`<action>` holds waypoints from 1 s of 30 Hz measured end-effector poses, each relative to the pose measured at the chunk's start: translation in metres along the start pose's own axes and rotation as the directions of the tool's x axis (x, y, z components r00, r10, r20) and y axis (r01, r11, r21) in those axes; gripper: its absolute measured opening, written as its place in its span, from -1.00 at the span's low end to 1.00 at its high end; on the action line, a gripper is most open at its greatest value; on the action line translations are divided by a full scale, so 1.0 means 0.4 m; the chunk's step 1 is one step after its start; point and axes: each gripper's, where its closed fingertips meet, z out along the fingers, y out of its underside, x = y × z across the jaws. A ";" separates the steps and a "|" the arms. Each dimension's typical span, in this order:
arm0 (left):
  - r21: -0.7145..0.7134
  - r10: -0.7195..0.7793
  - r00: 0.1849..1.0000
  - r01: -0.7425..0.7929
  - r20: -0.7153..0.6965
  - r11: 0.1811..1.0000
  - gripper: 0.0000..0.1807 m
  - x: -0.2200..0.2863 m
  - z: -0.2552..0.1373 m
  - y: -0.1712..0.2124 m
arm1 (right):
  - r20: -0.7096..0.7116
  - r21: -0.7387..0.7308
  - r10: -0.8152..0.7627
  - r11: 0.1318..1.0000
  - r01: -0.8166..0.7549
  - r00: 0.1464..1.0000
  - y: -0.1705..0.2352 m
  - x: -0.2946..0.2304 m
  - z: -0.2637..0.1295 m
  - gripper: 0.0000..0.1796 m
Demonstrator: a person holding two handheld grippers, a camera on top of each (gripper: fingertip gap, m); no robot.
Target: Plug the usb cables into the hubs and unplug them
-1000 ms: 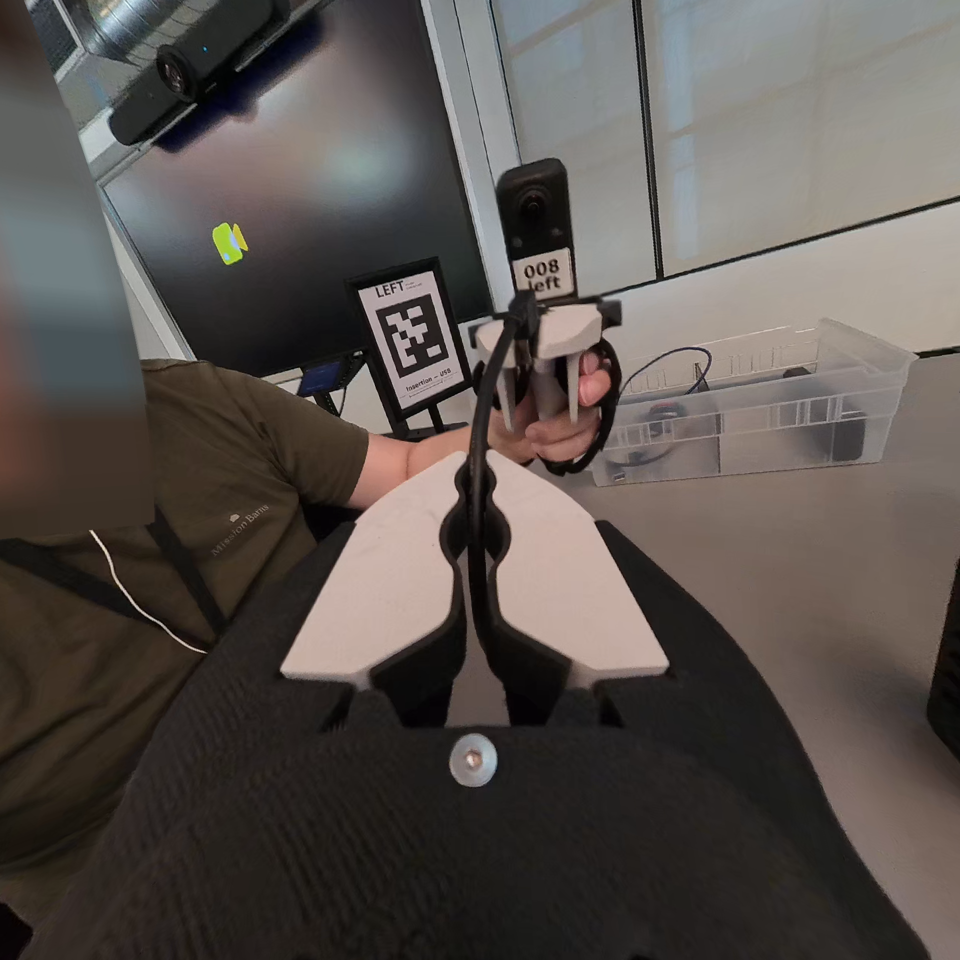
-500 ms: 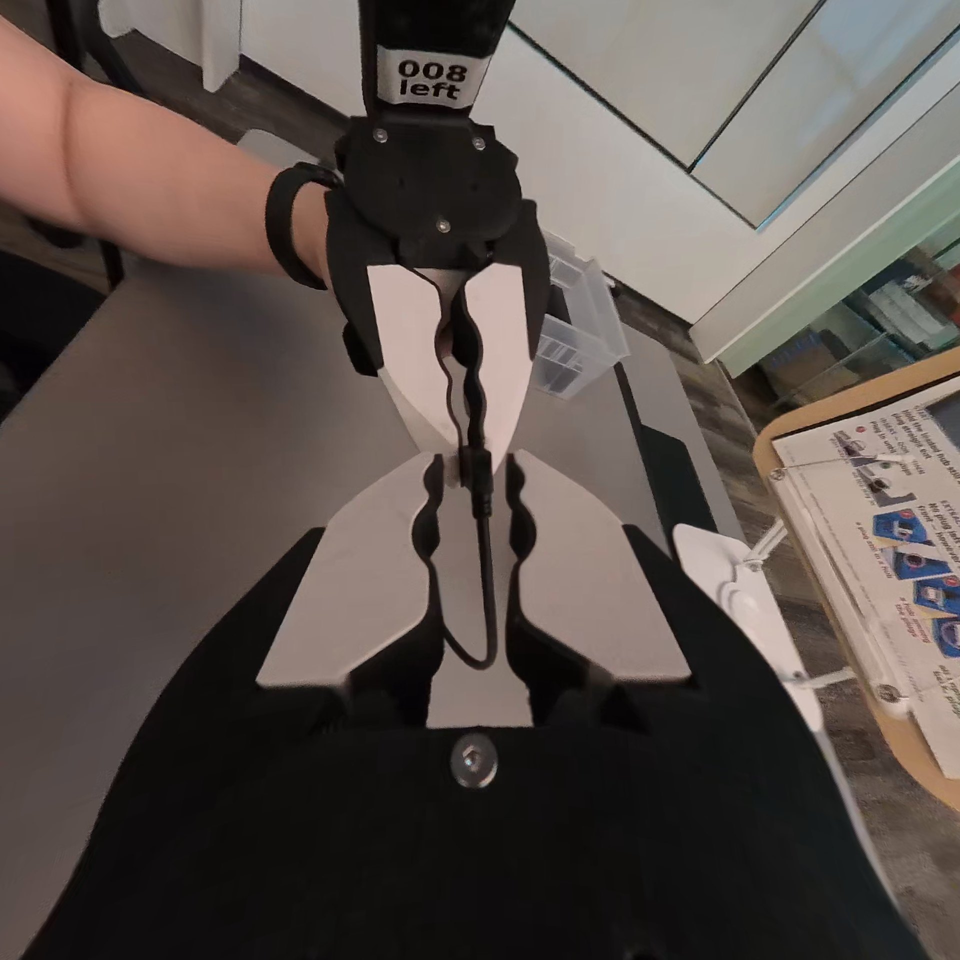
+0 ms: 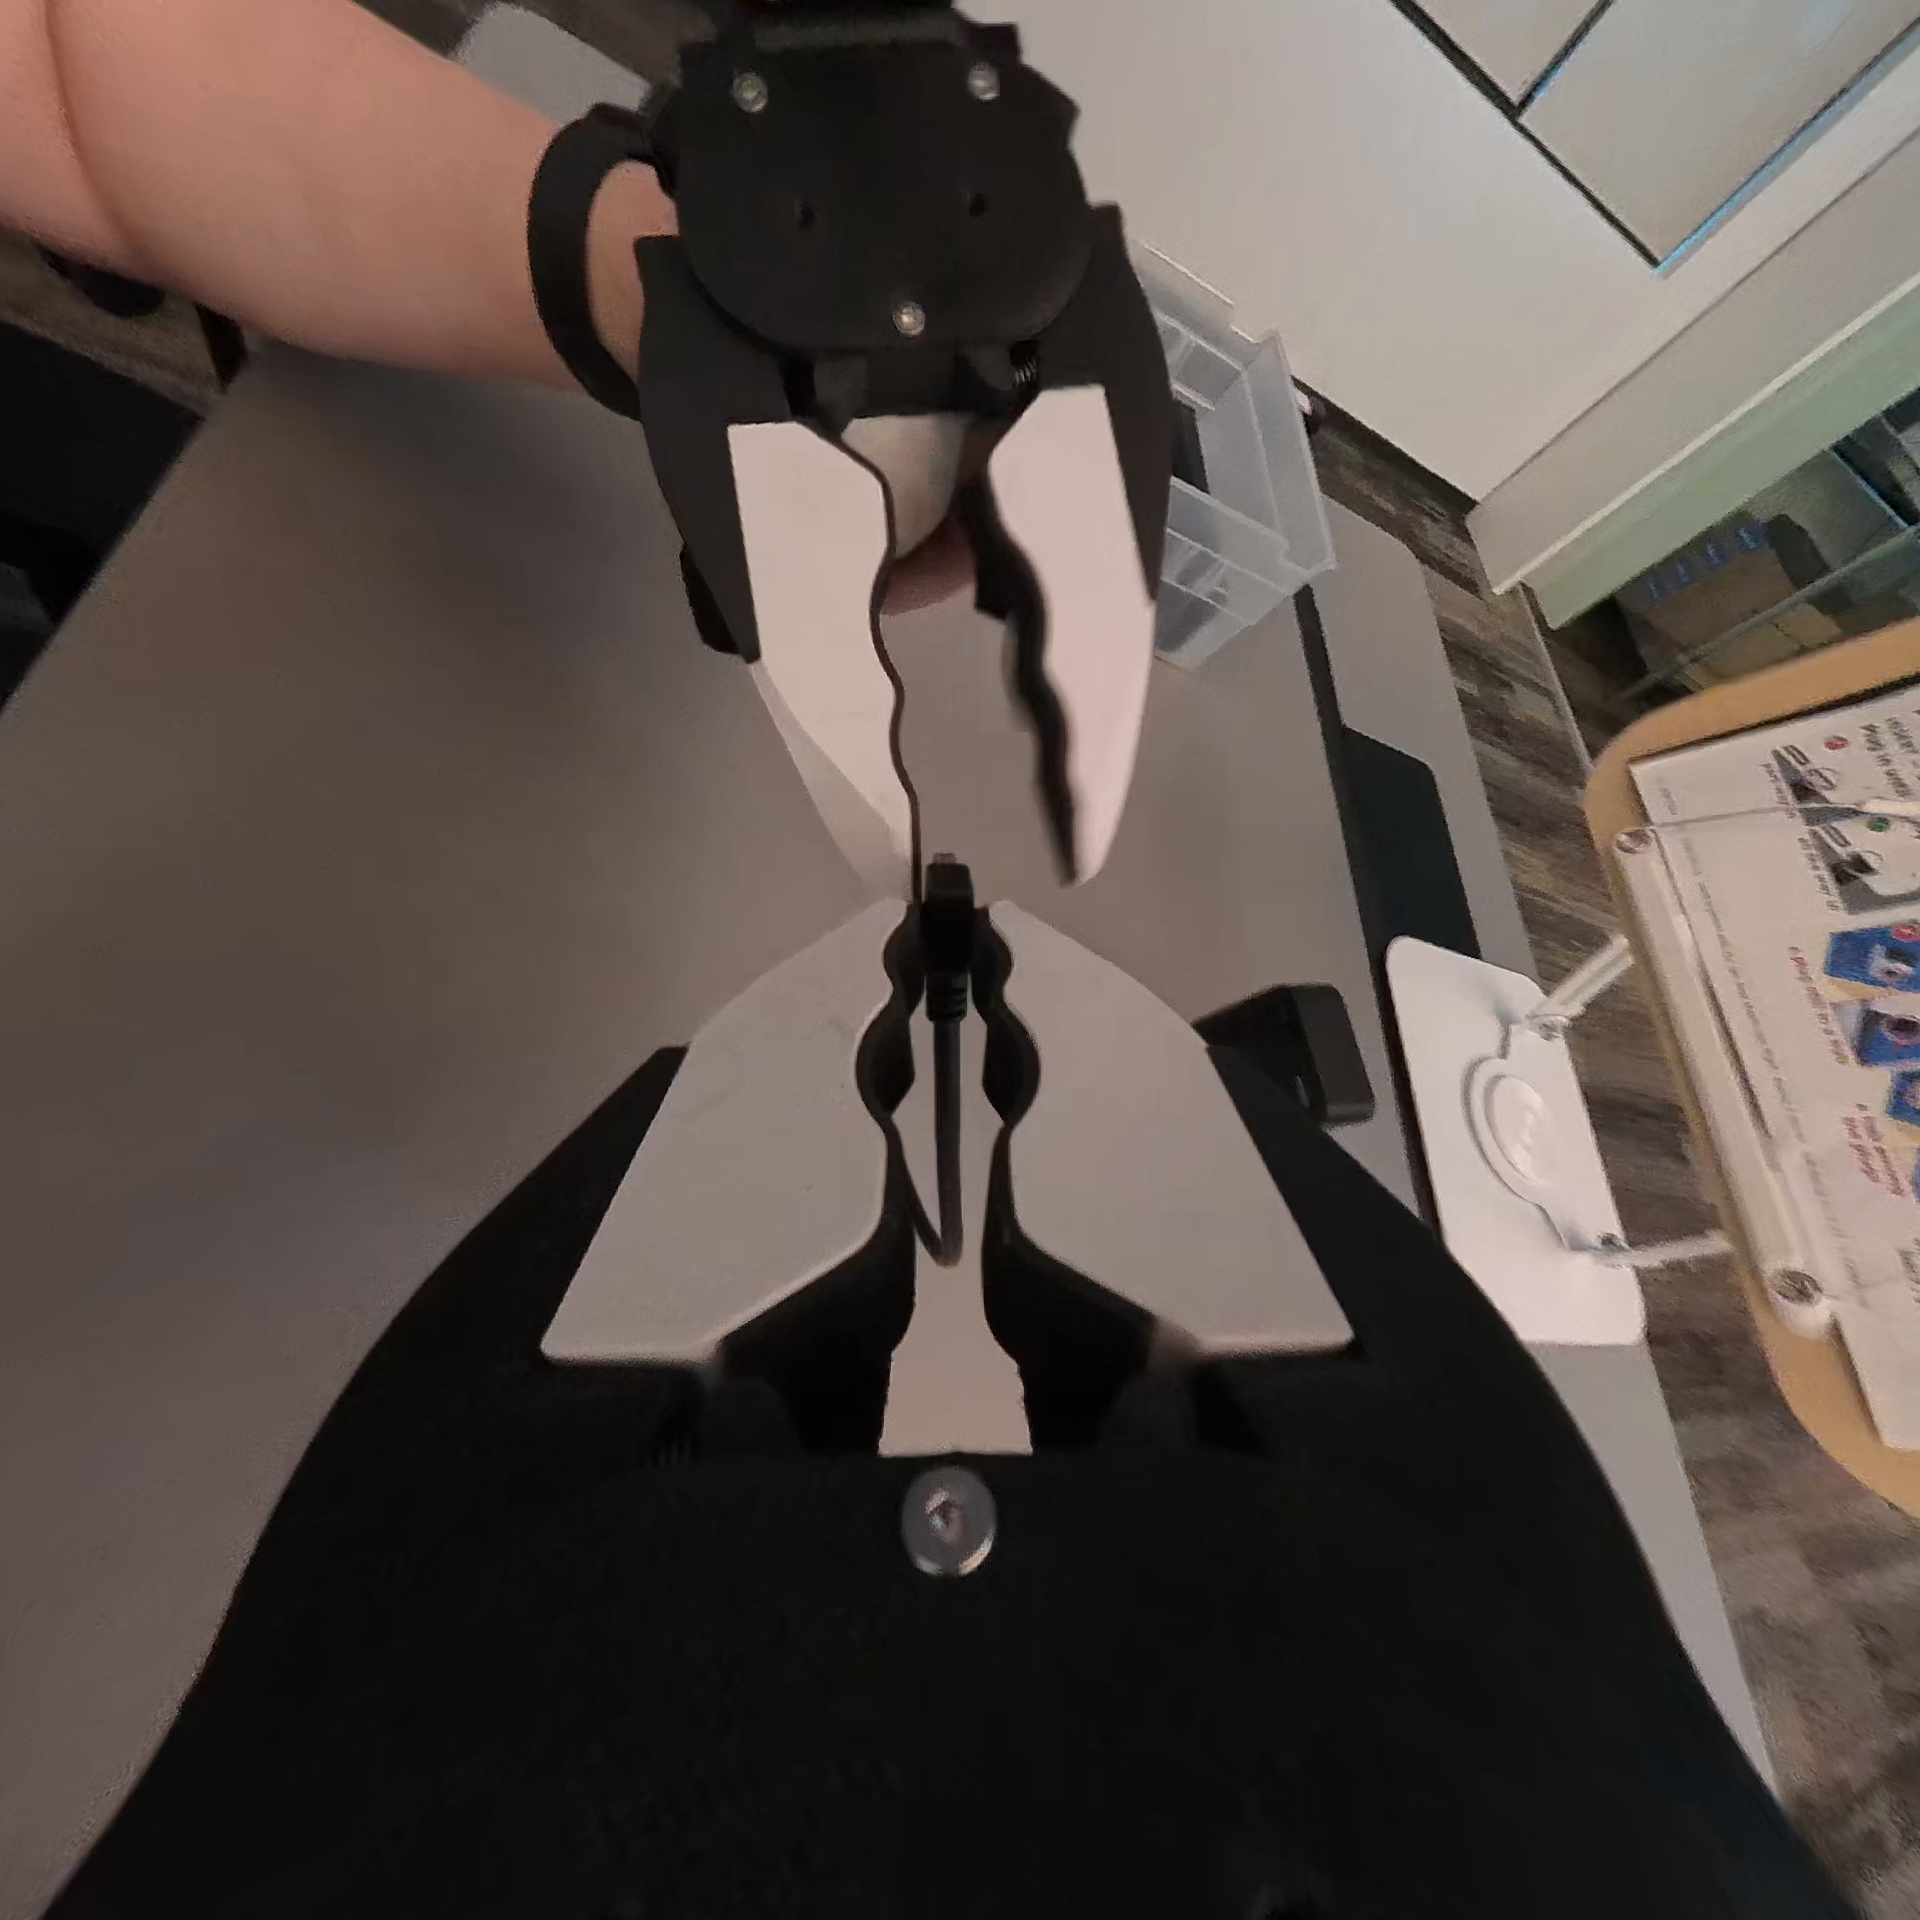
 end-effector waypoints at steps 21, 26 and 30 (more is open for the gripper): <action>-0.139 -0.444 0.896 0.438 -0.011 0.888 -0.25 -0.221 0.268 0.335 | 0.491 0.831 -0.201 0.399 -0.387 0.847 -0.153 -0.018 -0.490 -0.91; -0.135 -0.428 0.904 0.424 0.001 0.896 -0.47 -0.223 0.283 0.330 | 0.504 0.852 -0.250 0.302 -0.428 0.827 -0.142 -0.014 -0.536 -0.91; -0.140 -0.440 0.898 0.434 -0.007 0.890 -0.64 -0.223 0.285 0.331 | 0.505 0.851 -0.236 0.296 -0.433 0.830 -0.134 -0.006 -0.535 -0.90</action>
